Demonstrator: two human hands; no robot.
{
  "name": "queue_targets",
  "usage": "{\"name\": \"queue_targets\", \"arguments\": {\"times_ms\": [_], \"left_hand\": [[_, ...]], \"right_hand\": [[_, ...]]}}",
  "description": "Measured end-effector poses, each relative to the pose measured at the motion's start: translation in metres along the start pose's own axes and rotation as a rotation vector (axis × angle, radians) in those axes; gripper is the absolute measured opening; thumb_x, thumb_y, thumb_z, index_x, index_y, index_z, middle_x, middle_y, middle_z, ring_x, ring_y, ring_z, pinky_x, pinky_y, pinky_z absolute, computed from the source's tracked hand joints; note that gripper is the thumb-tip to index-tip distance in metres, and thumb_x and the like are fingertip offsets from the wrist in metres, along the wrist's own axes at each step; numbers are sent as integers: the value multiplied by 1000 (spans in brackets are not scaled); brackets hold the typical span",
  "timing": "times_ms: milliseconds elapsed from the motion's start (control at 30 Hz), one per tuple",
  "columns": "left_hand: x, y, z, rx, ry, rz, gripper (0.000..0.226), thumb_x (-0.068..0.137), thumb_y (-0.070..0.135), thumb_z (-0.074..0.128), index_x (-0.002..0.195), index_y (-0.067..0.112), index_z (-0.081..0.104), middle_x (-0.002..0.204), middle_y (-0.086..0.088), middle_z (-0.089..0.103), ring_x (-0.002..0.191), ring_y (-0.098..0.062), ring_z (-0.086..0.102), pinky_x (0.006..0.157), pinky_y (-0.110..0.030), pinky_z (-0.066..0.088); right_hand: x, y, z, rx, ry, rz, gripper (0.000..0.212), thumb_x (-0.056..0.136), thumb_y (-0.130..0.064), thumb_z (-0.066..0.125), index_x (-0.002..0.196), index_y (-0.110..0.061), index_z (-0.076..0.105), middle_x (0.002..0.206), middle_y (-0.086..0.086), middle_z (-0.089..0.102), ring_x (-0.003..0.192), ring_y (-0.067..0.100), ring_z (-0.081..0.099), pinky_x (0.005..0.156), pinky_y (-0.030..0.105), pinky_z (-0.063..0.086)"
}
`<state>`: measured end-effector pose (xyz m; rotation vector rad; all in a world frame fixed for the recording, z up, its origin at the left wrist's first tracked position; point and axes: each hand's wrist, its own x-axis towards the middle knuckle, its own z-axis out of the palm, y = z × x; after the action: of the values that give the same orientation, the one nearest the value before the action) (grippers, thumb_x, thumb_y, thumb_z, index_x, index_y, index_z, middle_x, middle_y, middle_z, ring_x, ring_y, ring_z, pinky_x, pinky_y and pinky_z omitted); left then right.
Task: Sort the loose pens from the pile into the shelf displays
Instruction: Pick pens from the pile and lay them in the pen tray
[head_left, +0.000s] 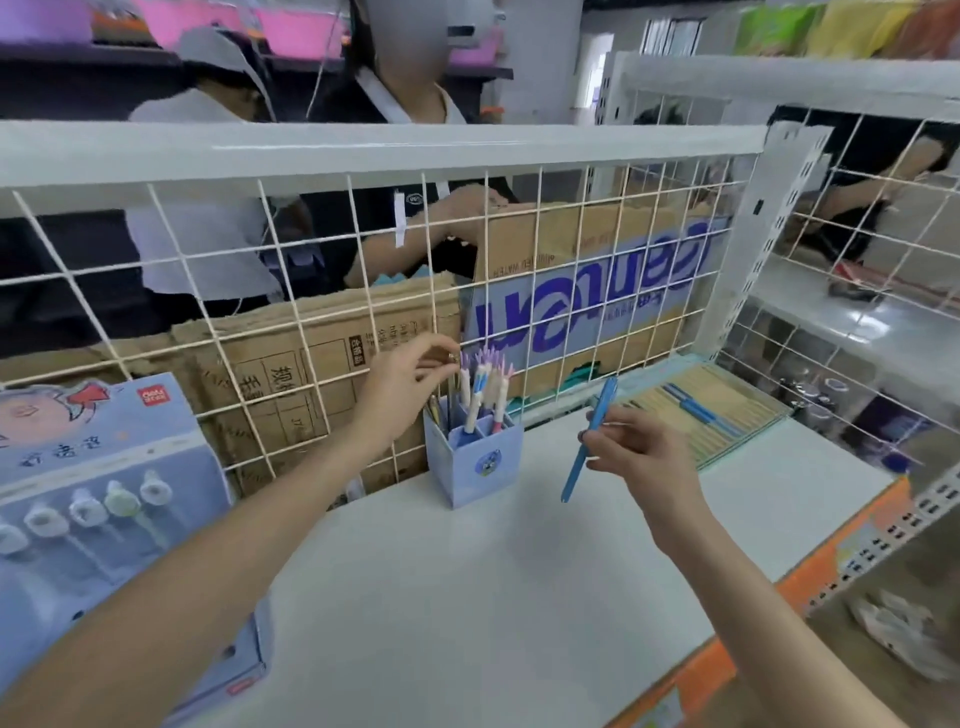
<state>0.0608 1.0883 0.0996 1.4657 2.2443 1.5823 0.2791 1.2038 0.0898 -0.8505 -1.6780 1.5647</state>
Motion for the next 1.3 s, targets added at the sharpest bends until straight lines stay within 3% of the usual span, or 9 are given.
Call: {"name": "queue_targets", "arguments": {"times_ms": [100,233,400,567,900,1133,1300], "left_hand": [[-3,-6,2,203,-27,72,18,82,10,69,99,9,69,93,2,69,80,-5,60,76,0,40],[-7,-18,5,362,-50,90,15,81,17,71,96,15,70,94,2,70,84,-13,63,79,-29,50],[-11,-16,13,537,-93,189,11,80,12,71,91,11,69,92,-3,68,89,-24,62,80,-39,51],[-20,0,13,584,36,162,27,86,12,64,113,10,63,109,-9,65,102,-27,59,89,-44,48],[-31,74,16,634,159,95,26,91,9,56,116,10,61,117,-9,62,109,-27,55,96,-42,41],[-12,107,93,522,168,136,25,93,10,54,117,12,61,112,-4,62,95,-17,55,83,-29,39],[10,126,176,452,108,179,26,91,9,57,117,10,61,117,-5,64,108,-23,58,91,-33,42]], "right_hand": [[10,3,1,-6,-21,6,15,83,2,64,92,-10,63,83,15,68,75,18,67,63,22,57],[19,6,5,-4,-69,-6,20,83,3,63,83,-17,61,80,13,67,74,18,67,64,24,58],[26,12,2,13,-90,16,22,83,3,64,83,-18,60,78,10,68,74,17,67,63,23,57],[36,15,-13,22,-137,32,20,83,4,63,85,-16,60,77,8,66,71,15,65,61,21,56],[66,23,-62,19,-225,-15,21,82,5,63,103,1,61,72,5,65,60,4,64,59,21,55],[80,31,-119,45,-190,-17,22,84,2,64,106,0,61,73,4,64,60,3,62,61,22,55],[97,35,-185,56,-96,-21,17,84,4,63,95,-8,61,66,2,59,52,-2,58,56,18,52]]}}
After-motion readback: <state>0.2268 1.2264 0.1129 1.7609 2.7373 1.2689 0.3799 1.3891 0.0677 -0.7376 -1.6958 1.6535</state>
